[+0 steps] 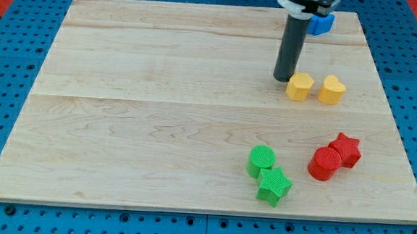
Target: Push the red circle down a bit
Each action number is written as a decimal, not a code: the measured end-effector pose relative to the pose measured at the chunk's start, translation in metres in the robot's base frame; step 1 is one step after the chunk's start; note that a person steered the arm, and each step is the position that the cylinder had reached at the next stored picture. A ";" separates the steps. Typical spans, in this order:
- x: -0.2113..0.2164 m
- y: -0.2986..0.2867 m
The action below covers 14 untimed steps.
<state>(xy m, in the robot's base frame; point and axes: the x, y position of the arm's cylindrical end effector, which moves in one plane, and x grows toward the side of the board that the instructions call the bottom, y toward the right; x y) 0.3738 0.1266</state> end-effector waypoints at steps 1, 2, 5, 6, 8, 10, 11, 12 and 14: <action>0.000 0.014; 0.000 0.018; -0.004 -0.106; -0.004 -0.135; 0.001 -0.094; 0.070 -0.048; 0.080 0.016; 0.106 0.016; 0.133 0.015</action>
<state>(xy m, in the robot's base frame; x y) 0.5066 0.1414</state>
